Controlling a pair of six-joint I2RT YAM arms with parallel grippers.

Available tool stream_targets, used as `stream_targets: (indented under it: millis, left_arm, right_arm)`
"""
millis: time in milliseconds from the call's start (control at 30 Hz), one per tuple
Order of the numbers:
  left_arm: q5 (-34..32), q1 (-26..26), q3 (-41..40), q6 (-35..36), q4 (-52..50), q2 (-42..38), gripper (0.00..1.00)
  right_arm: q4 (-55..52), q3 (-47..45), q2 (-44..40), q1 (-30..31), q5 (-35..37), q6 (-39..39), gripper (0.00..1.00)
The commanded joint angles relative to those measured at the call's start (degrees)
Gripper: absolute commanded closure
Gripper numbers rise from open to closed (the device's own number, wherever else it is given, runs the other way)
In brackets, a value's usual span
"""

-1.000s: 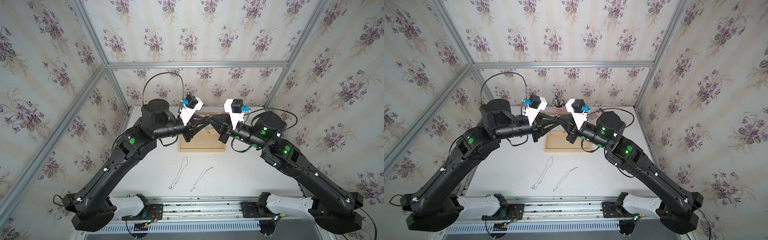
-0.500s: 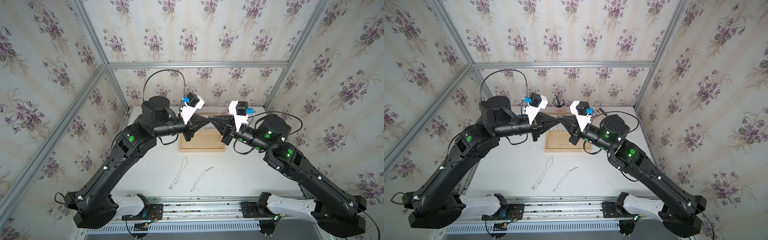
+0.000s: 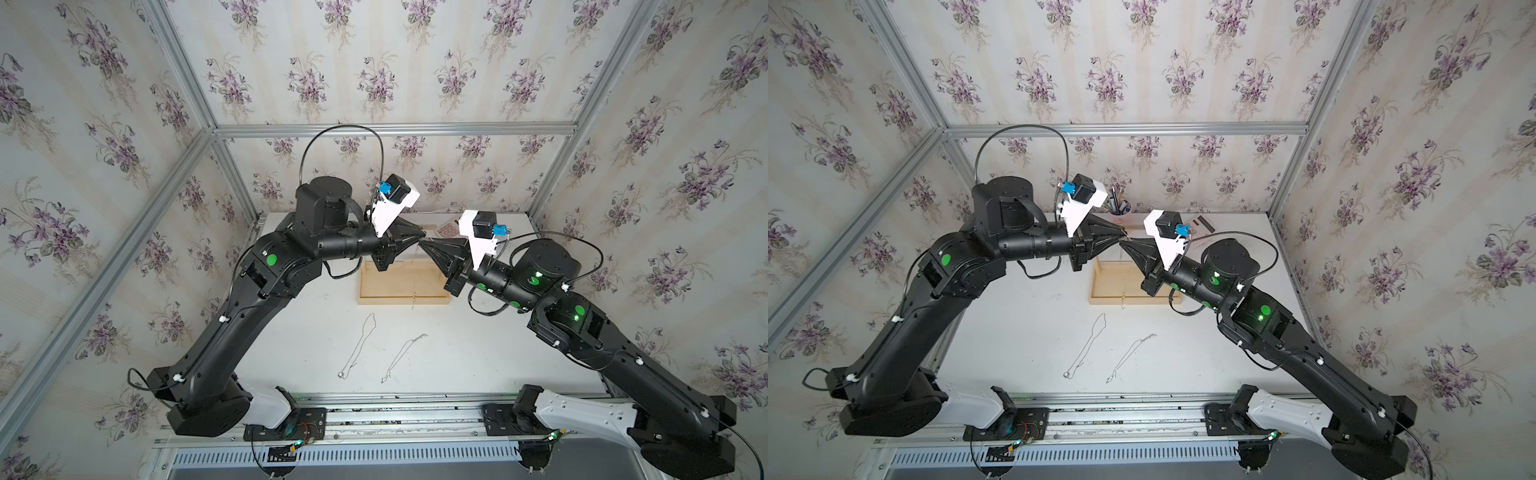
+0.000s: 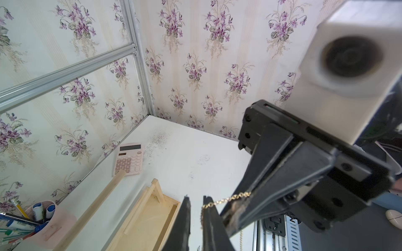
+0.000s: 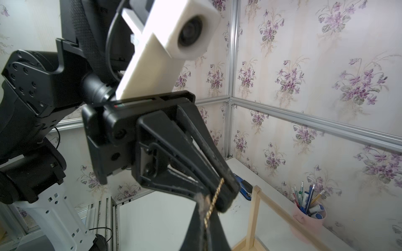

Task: Hang the necklace on the jewelry display stand
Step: Adjust the necklace.

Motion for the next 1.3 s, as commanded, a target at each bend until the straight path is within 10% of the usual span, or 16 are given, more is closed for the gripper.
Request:
stream_targets:
  millis: [0, 400, 667, 1100, 1267]
  left_arm:
    - [-0.2, 0.0, 0.3, 1.2, -0.8, 0.8, 0.87]
    - [-1.0, 0.0, -0.4, 1.3, -0.4, 1.0, 0.89]
    - [0.7, 0.0, -7.7, 2.9, 4.7, -4.7, 0.15]
    - [1.3, 0.0, -11.8, 2.4, 10.1, -8.5, 0.18]
    - [3.3, 0.1, -13.7, 2.0, 12.4, -10.3, 0.35]
  right_arm:
    - [3.2, -0.3, -1.3, 0.0, 1.6, 0.6, 1.00]
    - [4.4, -0.5, -0.8, -0.1, 0.4, 0.9, 1.00]
    - [-0.1, 4.0, 0.6, 0.0, -1.0, 0.1, 1.00]
    - [-11.4, 12.3, 4.3, 0.0, -12.8, 1.6, 1.00]
    - [-13.6, 14.2, 4.4, 0.0, -14.9, 3.1, 1.00]
